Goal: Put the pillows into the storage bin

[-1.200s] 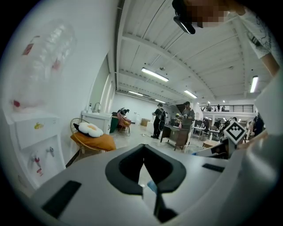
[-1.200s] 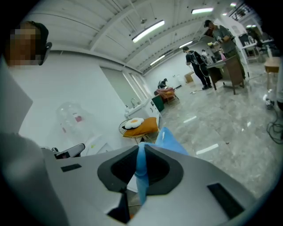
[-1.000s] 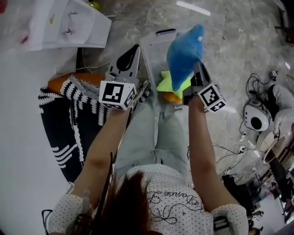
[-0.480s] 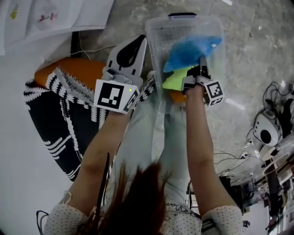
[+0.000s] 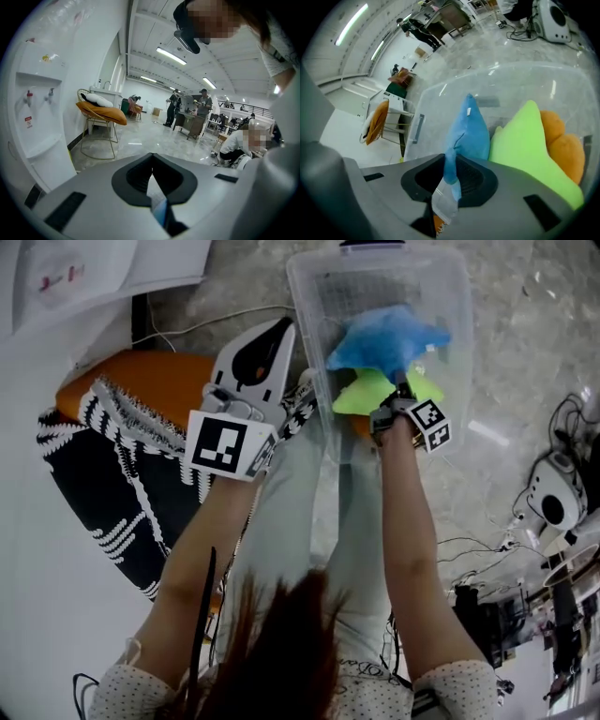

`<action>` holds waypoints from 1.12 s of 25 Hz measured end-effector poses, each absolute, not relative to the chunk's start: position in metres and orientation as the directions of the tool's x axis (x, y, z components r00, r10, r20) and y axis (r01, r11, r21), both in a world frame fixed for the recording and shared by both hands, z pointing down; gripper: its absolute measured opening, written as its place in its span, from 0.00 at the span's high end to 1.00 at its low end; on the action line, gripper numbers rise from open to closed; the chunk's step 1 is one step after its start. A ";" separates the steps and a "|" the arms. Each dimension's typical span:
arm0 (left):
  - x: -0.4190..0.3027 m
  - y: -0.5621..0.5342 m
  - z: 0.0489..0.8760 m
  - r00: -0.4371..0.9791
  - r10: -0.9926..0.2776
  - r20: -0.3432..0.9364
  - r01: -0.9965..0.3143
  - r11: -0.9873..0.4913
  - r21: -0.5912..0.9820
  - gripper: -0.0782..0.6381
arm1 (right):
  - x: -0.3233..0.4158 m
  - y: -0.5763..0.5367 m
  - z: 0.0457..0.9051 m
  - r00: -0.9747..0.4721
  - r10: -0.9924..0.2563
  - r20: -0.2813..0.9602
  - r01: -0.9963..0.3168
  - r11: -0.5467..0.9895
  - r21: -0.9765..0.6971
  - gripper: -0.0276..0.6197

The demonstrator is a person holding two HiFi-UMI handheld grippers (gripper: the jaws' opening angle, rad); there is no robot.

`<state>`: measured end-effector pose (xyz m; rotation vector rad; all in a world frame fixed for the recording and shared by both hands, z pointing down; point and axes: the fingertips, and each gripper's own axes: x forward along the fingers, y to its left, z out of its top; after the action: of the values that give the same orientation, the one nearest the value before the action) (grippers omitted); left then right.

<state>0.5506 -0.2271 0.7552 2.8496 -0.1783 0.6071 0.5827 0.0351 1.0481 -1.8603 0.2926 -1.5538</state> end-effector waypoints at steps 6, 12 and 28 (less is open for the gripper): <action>0.556 -0.215 0.751 0.914 -0.076 0.400 -0.165 -0.967 0.192 0.89 | 0.607 0.040 1.036 0.193 -0.529 0.827 -0.089 -0.848 -0.522 0.75; 0.558 -0.210 0.711 0.928 -0.088 0.363 -0.168 -0.967 0.193 0.89 | 0.644 0.018 0.945 0.308 -0.594 0.743 -0.338 -0.798 -0.499 0.91; 0.564 -0.223 0.479 0.980 -0.071 0.188 -0.100 -0.983 0.151 0.89 | 0.686 -0.019 0.503 0.598 -0.758 0.260 -0.685 -0.652 -0.326 0.94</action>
<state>0.5636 -0.2229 0.4789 2.9658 -0.1292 0.2730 0.6857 -0.0186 0.5033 -2.6327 1.2025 -0.5632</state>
